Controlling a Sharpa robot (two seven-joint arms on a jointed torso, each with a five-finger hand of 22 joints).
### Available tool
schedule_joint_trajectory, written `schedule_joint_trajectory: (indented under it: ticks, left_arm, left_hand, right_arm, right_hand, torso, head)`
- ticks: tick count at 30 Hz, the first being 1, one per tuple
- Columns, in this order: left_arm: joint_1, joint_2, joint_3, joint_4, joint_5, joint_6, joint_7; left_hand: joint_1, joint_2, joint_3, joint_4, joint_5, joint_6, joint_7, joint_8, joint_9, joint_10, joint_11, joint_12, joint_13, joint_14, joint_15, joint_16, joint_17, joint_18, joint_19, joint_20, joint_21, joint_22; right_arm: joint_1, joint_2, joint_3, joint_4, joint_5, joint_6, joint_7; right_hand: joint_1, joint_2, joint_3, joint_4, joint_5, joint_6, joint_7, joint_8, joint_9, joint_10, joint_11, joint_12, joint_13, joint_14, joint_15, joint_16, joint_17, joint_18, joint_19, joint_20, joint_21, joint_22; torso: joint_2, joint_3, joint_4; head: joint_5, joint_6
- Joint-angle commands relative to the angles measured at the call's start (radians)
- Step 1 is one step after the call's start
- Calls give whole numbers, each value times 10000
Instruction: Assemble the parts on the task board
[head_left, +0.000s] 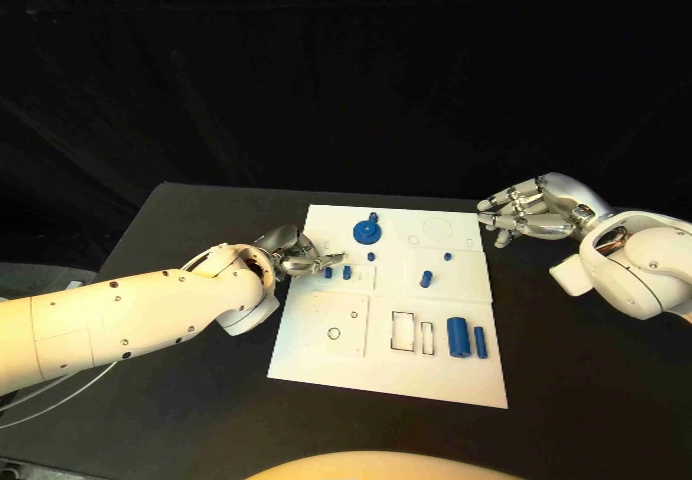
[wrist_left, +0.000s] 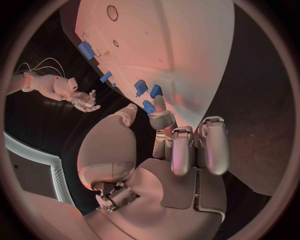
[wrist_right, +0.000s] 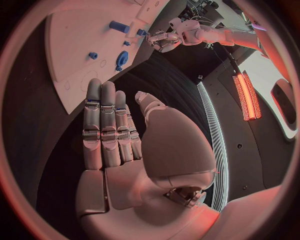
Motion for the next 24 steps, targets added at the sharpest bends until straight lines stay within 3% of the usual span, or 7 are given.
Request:
schedule_joint_trajectory:
  ticks: [1, 10, 13, 17, 19, 21, 24]
  left_arm:
    - [8, 10, 5, -11, -22, 109, 71]
    - [50, -47, 210, 74, 242, -189, 580]
    - [245, -59, 283, 116, 805, -246, 1479]
    - [598, 81, 326, 65, 1431, -44, 2875]
    - [678, 180, 332, 4, 1412, 169, 3161]
    - [820, 445, 339, -181, 854, 851, 3484]
    - [943, 826, 343, -459, -286, 1683, 3572]
  left_hand:
    - [66, -3, 64, -6, 37, -36, -45, 47, 15, 45, -54, 27, 9, 998, -81, 52, 2531, -124, 333, -31, 32, 1025]
    - [331, -30, 167, -24, 32, -396, 84, -99, -32, -238, 46, -442, -451, 991, -16, 35, 2507, -46, 181, -21, -228, 715]
    - [953, -65, 238, -105, 38, -1082, 384, -308, -92, -1323, 322, -2072, -2045, 889, 207, -181, 2217, 295, -585, 128, -1496, -736]
    - [2834, -40, 571, -739, -5, -2213, 1045, -670, -306, -3196, 913, -3103, -2692, -1207, 780, -3671, -1756, 1106, -3104, 564, -5518, -4817]
    - [4109, 88, 1206, -1359, 36, -2584, 1284, -941, -553, -4186, 1199, -3633, -2990, -2433, 948, -5463, -3491, 1191, -3697, 755, -6505, -5586]
    - [4934, 100, 1755, -1828, 34, -2676, 1416, -1177, -864, -4566, 1382, -3899, -3281, -2596, 1117, -5897, -3884, 1250, -3631, 904, -6840, -5850]
    - [5049, -67, 1813, -1947, 28, -2440, 1381, -1233, -1095, -4767, 1348, -4016, -3498, -2223, 1107, -5639, -3690, 1282, -3278, 990, -6809, -5903]
  right_arm:
    - [-3, 7, 4, -6, -54, -22, 54]
    - [-9, 24, 4, -47, -53, -34, 62]
    - [-22, 47, 4, -101, -45, -55, 74]
    - [-50, 94, 3, -241, -20, -114, 99]
    - [-61, 107, 3, -285, -11, -135, 109]
    - [-87, 133, 3, -355, 5, -177, 138]
    - [-127, 168, 3, -415, 35, -205, 167]
  right_hand:
    - [-121, 15, -20, 55, 65, -64, 1, 57, 13, -44, 7, 55, 12, -48, -15, -56, 14, -27, -3, 57, -37, -10]
    - [-121, 15, -20, 55, 65, -64, 1, 57, 13, -44, 7, 55, 12, -48, -15, -56, 14, -27, -3, 57, -37, -10]
    - [-124, 17, -22, 58, 67, -66, 1, 60, 16, -47, 6, 56, 23, -48, -14, -61, 26, -26, -2, 57, -38, -16]
    - [-95, 12, -13, 38, 72, -74, -1, 58, 17, -59, 3, 52, 30, -54, -16, -67, 33, -25, -3, 57, -41, -20]
    - [-77, 11, -7, 27, 74, -78, -2, 58, 17, -65, 2, 50, 33, -58, -17, -71, 37, -25, -4, 56, -42, -23]
    - [-24, 13, 15, -8, 80, -85, -2, 59, 19, -81, 1, 45, 44, -65, -19, -81, 50, -24, -5, 54, -45, -31]
    - [25, 15, 36, -41, 80, -88, -1, 62, 22, -93, 0, 41, 53, -72, -21, -89, 61, -23, -4, 51, -46, -37]
  torso:
    - [7, -1, -2]
    - [1, -12, -10]
    - [-3, -18, -17]
    - [-12, -25, -13]
    - [-17, -23, -26]
    - [-31, -42, -46]
    - [-37, -60, -80]
  head:
    - [-15, 14]
    - [-81, 83]
    - [-123, 134]
    - [-218, 203]
    - [-273, 242]
    - [-351, 318]
    - [-342, 384]
